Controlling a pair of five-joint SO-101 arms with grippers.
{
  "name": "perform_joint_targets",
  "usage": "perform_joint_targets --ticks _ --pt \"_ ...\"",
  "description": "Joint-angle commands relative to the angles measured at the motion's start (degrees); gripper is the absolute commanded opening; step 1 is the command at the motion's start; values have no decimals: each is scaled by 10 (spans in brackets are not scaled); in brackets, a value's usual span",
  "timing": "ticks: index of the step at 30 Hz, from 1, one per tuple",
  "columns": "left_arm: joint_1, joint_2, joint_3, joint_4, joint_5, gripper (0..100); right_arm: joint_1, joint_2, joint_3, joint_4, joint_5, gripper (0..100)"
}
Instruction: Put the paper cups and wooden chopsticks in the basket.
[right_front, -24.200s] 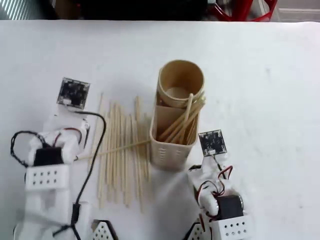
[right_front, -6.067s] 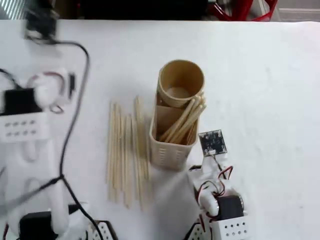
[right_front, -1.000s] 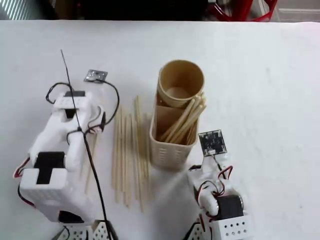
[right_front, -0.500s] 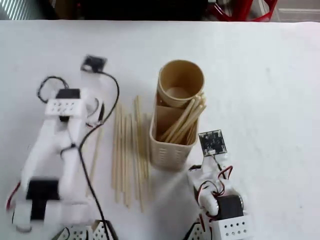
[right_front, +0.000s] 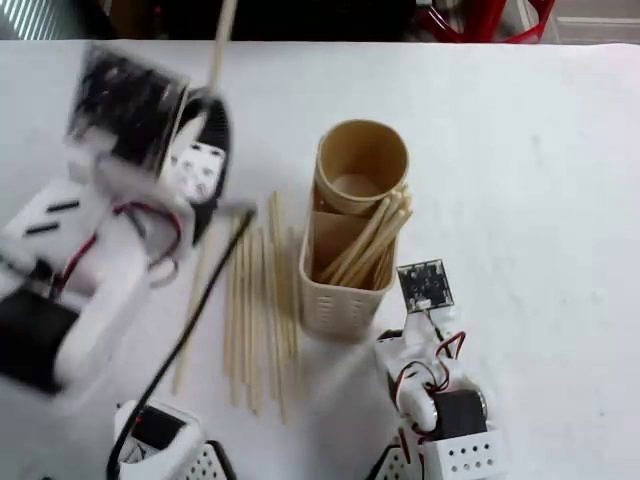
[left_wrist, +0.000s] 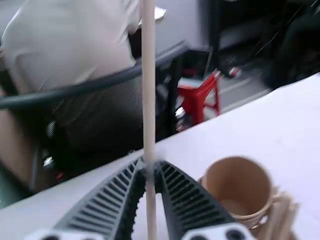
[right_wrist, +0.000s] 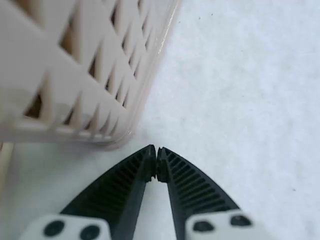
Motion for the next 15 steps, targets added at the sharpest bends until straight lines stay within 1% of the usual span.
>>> perform_joint_targets --ticks 1,6,11,15 --pt "78 -7 -42 -23 11 23 2 -4 5 2 1 19" --pt "127 -3 -11 -77 6 22 2 -4 5 2 1 19" --pt "190 -4 42 -170 6 21 2 -4 5 2 1 19" --pt "240 -4 113 -244 11 21 2 -4 5 2 1 19"
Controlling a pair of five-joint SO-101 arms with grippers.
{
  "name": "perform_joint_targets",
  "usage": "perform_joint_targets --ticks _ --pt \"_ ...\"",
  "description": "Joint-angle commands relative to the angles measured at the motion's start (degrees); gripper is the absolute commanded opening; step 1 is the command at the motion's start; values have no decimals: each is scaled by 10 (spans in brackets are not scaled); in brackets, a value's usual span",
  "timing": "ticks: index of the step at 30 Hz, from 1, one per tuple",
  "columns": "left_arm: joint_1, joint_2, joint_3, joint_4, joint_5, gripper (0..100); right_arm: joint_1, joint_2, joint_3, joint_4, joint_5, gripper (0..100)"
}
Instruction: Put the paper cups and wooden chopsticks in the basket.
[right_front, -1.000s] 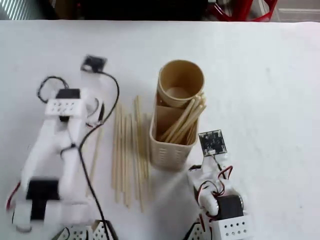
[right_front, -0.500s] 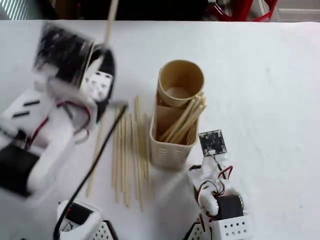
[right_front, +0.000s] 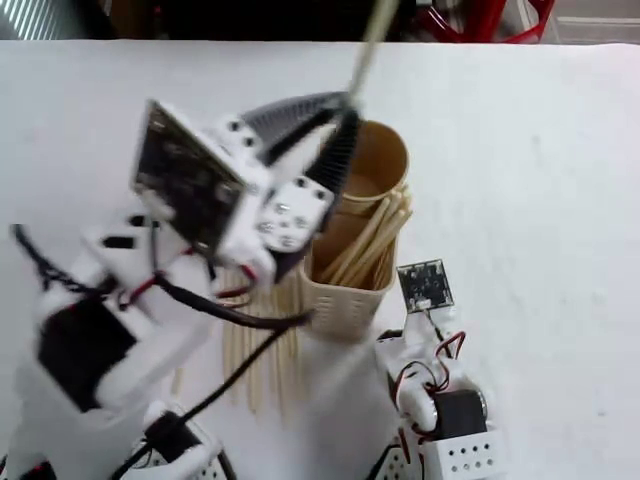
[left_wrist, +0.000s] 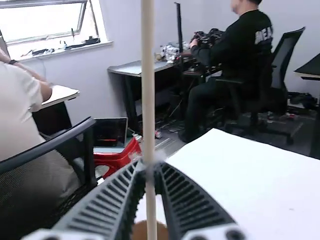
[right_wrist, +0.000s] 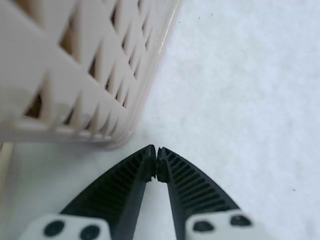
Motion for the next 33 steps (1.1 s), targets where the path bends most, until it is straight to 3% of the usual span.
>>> perform_joint_targets --ticks 1,10,19,33 --pt "44 -3 53 -63 3 21 2 -4 5 2 1 19" --pt "46 -3 183 -114 -24 21 1 -4 5 2 1 19" --pt "-1 -3 185 -105 -37 24 2 -4 5 2 1 19" --pt "-3 -4 184 -78 -22 68 2 -4 5 2 1 19"
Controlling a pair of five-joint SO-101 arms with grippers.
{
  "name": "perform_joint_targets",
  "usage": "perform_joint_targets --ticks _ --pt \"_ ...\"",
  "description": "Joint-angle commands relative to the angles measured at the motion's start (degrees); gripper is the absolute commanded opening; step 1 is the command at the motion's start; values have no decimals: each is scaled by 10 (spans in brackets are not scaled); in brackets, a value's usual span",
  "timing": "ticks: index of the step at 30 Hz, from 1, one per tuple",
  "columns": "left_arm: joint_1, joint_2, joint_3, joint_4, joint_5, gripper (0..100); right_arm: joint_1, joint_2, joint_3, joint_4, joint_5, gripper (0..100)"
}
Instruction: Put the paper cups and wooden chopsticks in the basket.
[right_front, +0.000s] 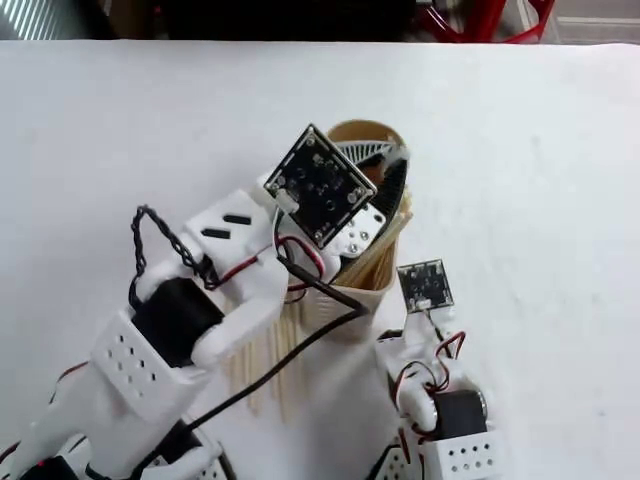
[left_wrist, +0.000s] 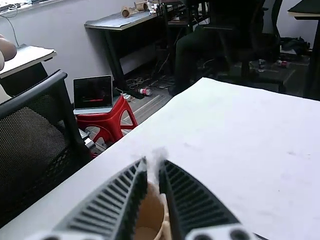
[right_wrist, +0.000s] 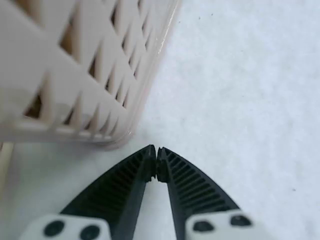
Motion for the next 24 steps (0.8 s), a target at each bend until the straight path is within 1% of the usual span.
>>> perform_joint_targets --ticks 1,3,5,8,11,13,15,17,18,21,24 --pt "-9 -5 -9 1 4 68 2 -4 5 2 1 19" --pt "-35 -16 -20 3 4 67 2 -4 5 2 1 19" --pt "-81 -36 -39 10 5 67 0 -4 5 2 1 19" --pt "-188 -65 -69 57 8 67 0 -4 5 2 1 19" --pt "-302 -73 -78 140 8 68 0 -4 5 2 1 19" --pt "-392 -73 -71 188 9 68 0 -4 5 2 1 19" --pt "-480 -73 -45 215 18 71 0 -4 5 2 1 19" --pt "-544 -72 3 234 30 72 -1 -4 5 2 1 19" --pt "-560 -69 33 243 22 76 -1 -4 5 2 1 19" --pt "-568 -36 130 244 1 129 -1 -4 5 2 1 19" --pt "-568 14 188 206 1 148 0 -4 5 2 1 19"
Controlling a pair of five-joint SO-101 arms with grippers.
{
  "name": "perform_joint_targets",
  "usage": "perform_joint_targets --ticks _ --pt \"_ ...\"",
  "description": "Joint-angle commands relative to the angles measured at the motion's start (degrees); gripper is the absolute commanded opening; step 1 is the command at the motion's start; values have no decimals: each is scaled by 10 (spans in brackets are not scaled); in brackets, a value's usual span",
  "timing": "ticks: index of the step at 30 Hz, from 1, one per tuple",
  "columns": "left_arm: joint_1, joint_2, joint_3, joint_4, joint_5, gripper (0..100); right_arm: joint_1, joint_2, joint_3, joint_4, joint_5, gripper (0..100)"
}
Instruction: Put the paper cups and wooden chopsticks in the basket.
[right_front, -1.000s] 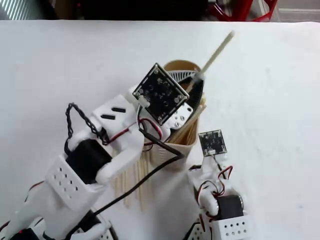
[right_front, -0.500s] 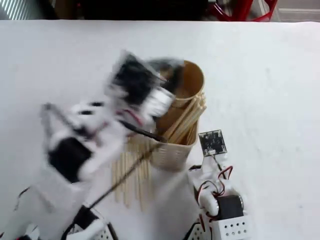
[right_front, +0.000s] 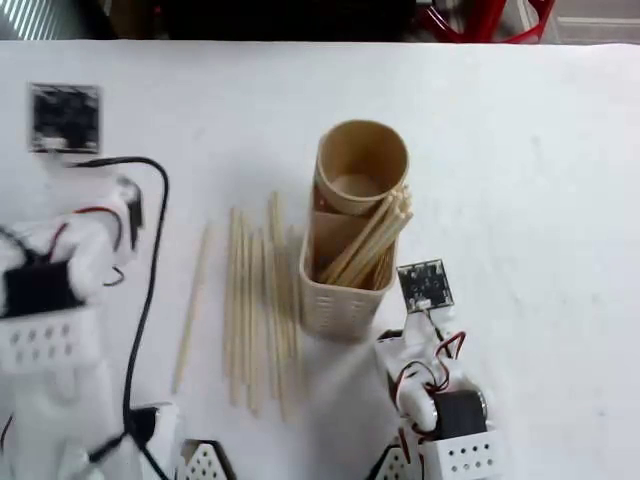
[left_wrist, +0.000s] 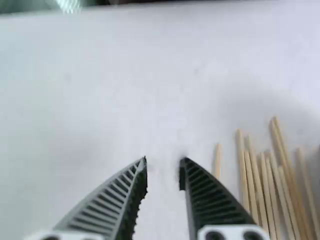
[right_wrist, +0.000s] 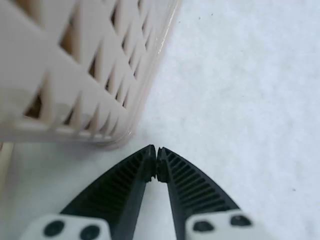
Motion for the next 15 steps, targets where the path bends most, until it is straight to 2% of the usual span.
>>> perform_joint_targets --ticks 1,9,12,15 --pt "-9 48 44 -42 -5 142 0 -4 5 2 1 19" --pt "-6 162 76 -158 -6 90 0 -4 5 2 1 19" --pt "-6 210 107 -215 -6 43 0 -4 5 2 1 19" --pt "5 246 120 -222 -10 35 0 -4 5 2 1 19"
